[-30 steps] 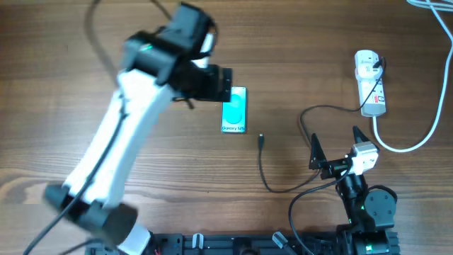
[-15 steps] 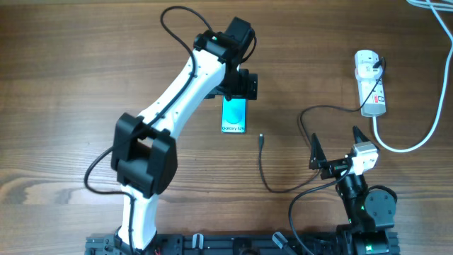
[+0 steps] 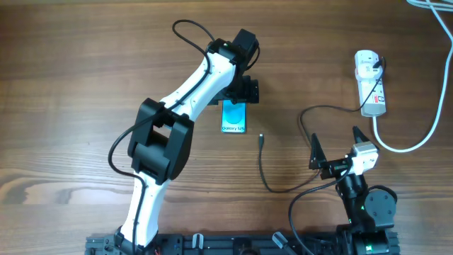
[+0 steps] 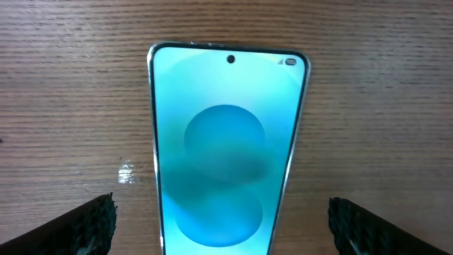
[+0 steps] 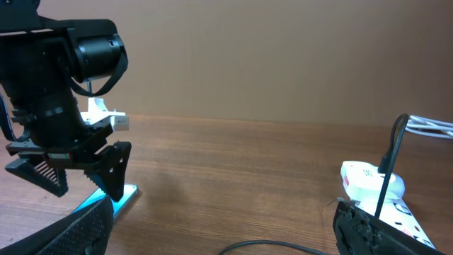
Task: Plug charger to phone and switch on socket
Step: 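Move the left gripper over the Galaxy S25 phone, then lower the left gripper and grasp the phone by its edges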
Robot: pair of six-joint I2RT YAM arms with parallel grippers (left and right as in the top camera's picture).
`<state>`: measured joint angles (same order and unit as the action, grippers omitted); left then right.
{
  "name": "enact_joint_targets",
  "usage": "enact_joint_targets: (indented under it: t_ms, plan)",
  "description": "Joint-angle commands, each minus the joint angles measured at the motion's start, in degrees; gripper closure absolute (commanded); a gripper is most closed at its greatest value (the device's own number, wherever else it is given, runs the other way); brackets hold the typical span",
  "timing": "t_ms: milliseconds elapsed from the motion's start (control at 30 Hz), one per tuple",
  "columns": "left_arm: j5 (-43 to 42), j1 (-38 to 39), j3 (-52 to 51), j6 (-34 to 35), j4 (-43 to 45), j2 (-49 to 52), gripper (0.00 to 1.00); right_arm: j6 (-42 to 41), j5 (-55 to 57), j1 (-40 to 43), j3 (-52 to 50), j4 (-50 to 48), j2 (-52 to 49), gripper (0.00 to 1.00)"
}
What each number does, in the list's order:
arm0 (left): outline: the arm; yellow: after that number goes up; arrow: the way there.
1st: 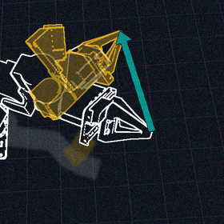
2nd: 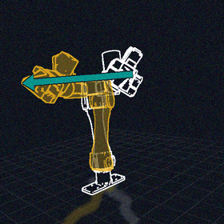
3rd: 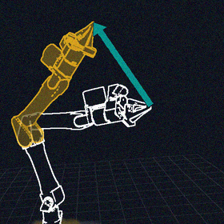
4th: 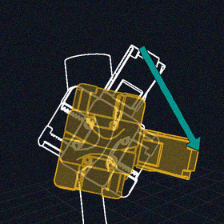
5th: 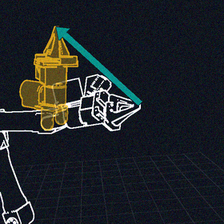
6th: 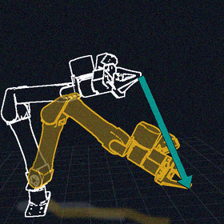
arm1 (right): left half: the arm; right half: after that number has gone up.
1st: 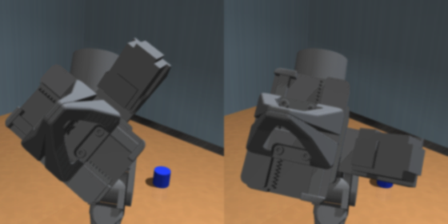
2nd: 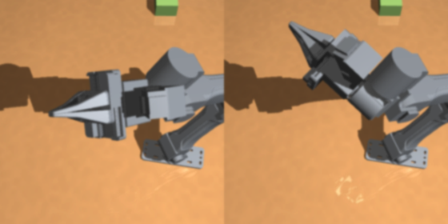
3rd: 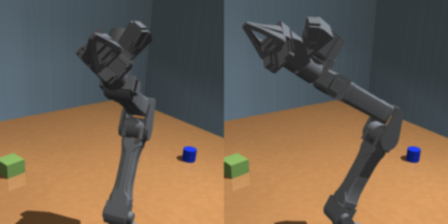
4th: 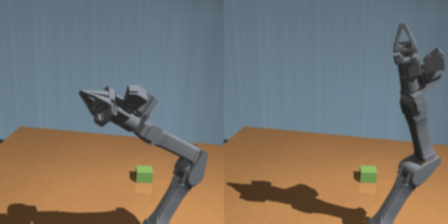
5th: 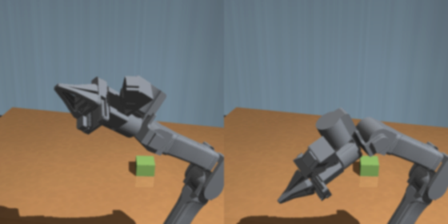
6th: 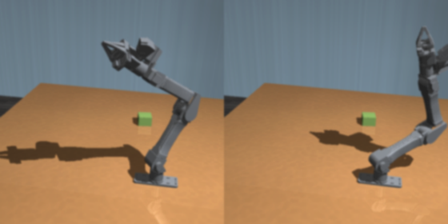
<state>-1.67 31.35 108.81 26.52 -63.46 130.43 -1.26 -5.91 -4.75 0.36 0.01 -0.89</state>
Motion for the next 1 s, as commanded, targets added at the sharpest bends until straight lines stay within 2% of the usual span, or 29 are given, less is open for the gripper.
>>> enact_joint_targets:
  t_ms: [0, 200, 567, 967]
  plan:
    - [4.6, 1.6, -1.2, 0.9, 1.0, 0.7, 0.0, -0.4, 0.6, -0.3, -0.1, -0.2, 0.3, 0.0]
    - [4.6, 2.3, -5.8, 1.1, 5.5, 0.7, 0.0, -0.4, 0.6, -0.3, -0.1, -0.2, 0.3, 0.0]
    - [6.1, 2.3, -7.8, 2.4, 7.0, 0.9, 0.0, -0.4, 0.6, -0.3, -0.1, -0.2, 0.3, 0.0]
    - [6.0, 3.0, -14.7, 4.0, 12.5, 0.9, 0.0, -0.4, 0.6, -0.3, -0.1, -0.2, 0.3, 0.0]
